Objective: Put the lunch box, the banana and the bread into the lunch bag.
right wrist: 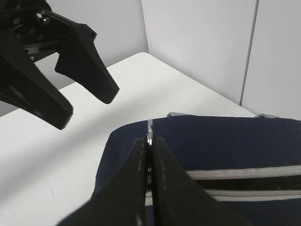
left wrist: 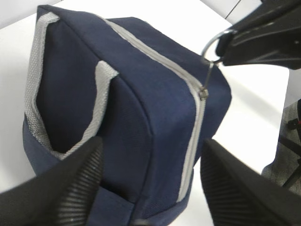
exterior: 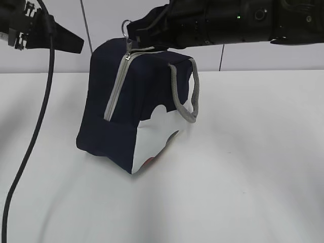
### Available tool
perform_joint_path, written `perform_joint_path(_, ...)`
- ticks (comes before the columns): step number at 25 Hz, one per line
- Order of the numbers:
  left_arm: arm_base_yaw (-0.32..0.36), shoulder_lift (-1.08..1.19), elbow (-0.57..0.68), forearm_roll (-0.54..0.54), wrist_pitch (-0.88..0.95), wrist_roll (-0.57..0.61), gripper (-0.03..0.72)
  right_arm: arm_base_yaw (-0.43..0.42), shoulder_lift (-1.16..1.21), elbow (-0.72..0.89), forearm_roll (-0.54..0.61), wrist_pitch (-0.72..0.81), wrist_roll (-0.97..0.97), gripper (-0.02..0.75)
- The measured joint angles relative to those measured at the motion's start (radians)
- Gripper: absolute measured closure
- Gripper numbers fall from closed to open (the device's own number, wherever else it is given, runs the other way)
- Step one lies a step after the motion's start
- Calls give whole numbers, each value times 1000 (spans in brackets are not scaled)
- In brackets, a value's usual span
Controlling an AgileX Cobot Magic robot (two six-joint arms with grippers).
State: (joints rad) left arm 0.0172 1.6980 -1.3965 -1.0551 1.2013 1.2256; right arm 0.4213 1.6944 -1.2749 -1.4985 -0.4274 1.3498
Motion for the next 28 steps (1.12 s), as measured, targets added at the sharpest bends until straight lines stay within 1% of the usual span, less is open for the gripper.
perform_joint_path(4, 3, 58, 0, -25, 1, 49, 240, 0, 0, 0, 0, 0, 4, 754)
perform_joint_path(8, 3, 67, 0, -61, -1, 79, 240, 0, 0, 0, -2, 0, 10, 754)
perform_joint_path(14, 0, 67, 0, -66, -1, 78, 253, 0, 0, 0, -2, -1, 14, 754)
perform_joint_path(21, -55, 67, 0, -56, -1, 71, 257, 0, 0, 0, -2, -2, 17, 754)
perform_joint_path(24, -60, 67, 0, -34, 0, 71, 278, 0, 0, 0, -2, -2, 17, 754)
perform_joint_path(28, -63, 67, 0, -23, -1, 71, 337, 0, 0, 0, -2, -7, 21, 754)
